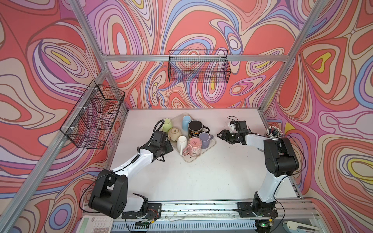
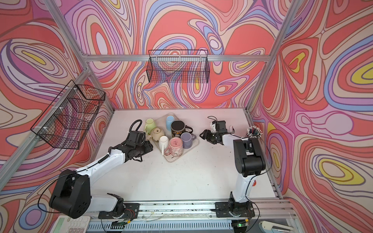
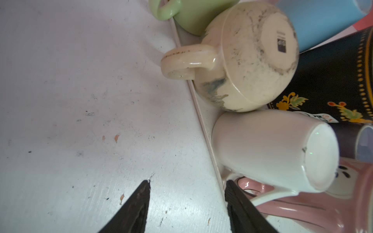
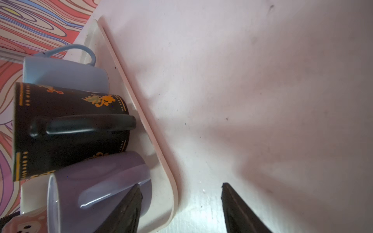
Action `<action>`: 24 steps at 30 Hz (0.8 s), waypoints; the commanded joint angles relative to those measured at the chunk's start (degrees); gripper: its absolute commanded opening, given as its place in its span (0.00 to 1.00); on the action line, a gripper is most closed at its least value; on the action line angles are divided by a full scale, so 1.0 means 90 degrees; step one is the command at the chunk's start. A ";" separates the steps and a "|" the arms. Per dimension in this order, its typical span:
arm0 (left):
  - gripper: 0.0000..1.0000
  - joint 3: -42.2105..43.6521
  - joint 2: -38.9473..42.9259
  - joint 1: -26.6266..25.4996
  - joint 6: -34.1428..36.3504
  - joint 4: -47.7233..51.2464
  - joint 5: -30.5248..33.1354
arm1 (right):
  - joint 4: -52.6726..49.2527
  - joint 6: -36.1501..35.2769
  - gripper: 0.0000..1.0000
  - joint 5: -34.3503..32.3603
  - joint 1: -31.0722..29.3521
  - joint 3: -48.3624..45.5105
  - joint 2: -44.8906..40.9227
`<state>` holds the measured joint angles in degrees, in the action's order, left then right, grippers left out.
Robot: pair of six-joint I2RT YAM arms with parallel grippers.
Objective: Turn the mug right side up
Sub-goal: 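Move both grippers down toward the tray edges on either side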
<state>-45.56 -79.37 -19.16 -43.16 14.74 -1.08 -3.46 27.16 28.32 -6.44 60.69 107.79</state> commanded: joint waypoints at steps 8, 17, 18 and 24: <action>0.58 0.0174 -0.0762 -0.0176 -0.0741 -0.1003 0.0025 | -0.0064 0.0090 0.60 0.0183 -0.0196 0.0204 0.0499; 0.55 0.0267 -0.1176 -0.0195 -0.0844 -0.1484 0.0023 | -0.0240 0.0094 0.48 0.0038 -0.0444 0.0215 0.0704; 0.54 0.0277 -0.1229 -0.0187 -0.0866 -0.1562 0.0013 | -0.0249 0.0105 0.47 0.0027 -0.0479 0.0193 0.0709; 0.46 0.0267 -0.1563 -0.0212 -0.1003 -0.1883 -0.0053 | -0.0337 0.0127 0.35 -0.0050 -0.0628 0.0182 0.0822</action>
<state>-43.88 -92.14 -20.75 -50.37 0.43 -1.48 -3.33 28.14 28.91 -11.31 63.09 112.51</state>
